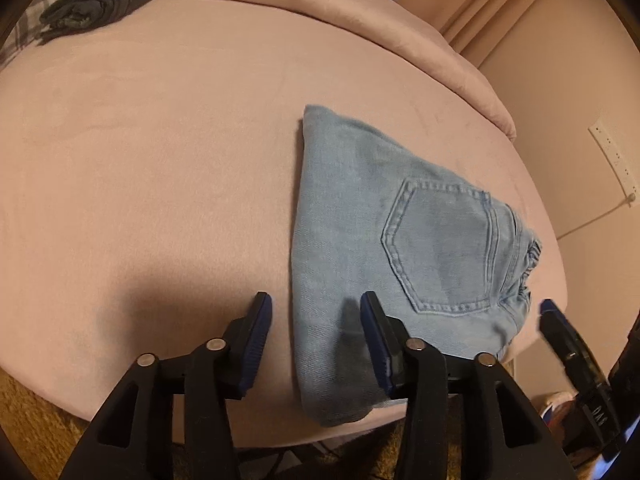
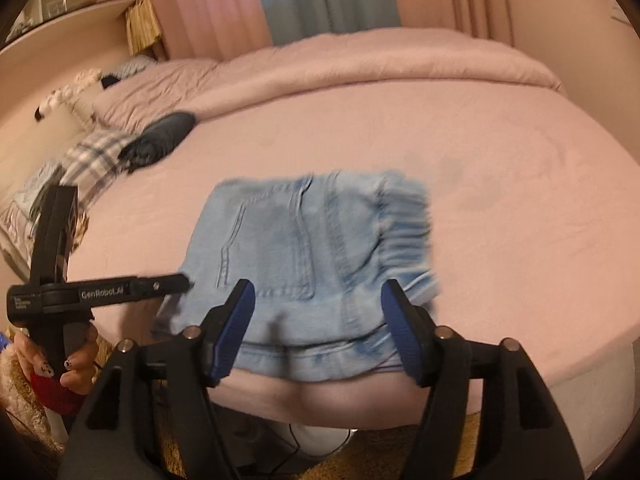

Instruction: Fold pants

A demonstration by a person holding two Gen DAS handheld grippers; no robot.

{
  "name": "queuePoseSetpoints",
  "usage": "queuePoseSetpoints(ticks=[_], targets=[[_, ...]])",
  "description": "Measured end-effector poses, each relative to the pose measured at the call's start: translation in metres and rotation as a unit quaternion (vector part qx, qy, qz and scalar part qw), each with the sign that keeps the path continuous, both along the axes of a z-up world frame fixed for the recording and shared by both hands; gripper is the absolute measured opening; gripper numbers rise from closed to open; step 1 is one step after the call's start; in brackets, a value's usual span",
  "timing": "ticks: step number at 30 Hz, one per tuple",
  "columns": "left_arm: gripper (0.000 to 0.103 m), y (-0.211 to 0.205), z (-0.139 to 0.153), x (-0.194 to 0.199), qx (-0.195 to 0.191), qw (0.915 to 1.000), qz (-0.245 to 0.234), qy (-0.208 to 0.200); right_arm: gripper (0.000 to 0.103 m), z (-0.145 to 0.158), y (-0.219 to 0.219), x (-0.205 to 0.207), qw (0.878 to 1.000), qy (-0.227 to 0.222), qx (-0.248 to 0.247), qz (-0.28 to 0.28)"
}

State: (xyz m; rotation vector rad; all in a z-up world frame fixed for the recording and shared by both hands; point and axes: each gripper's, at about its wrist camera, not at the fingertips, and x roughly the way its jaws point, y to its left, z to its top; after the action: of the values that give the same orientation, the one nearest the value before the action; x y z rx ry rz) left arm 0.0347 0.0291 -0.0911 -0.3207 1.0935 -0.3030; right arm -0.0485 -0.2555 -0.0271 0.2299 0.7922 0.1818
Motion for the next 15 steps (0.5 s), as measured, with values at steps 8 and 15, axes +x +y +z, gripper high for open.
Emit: queuePoseSetpoints(ticks=[8,15], targets=[[0.081,0.014,0.006,0.001,-0.024,0.9992,-0.007,-0.029,0.079,-0.004,-0.055,-0.002,0.994,0.040,0.016,-0.103],[0.081,0.006,-0.007,0.007,-0.010,0.9996,-0.024,-0.009,0.079,-0.029,-0.081,-0.004,0.983,0.087,0.114,-0.112]])
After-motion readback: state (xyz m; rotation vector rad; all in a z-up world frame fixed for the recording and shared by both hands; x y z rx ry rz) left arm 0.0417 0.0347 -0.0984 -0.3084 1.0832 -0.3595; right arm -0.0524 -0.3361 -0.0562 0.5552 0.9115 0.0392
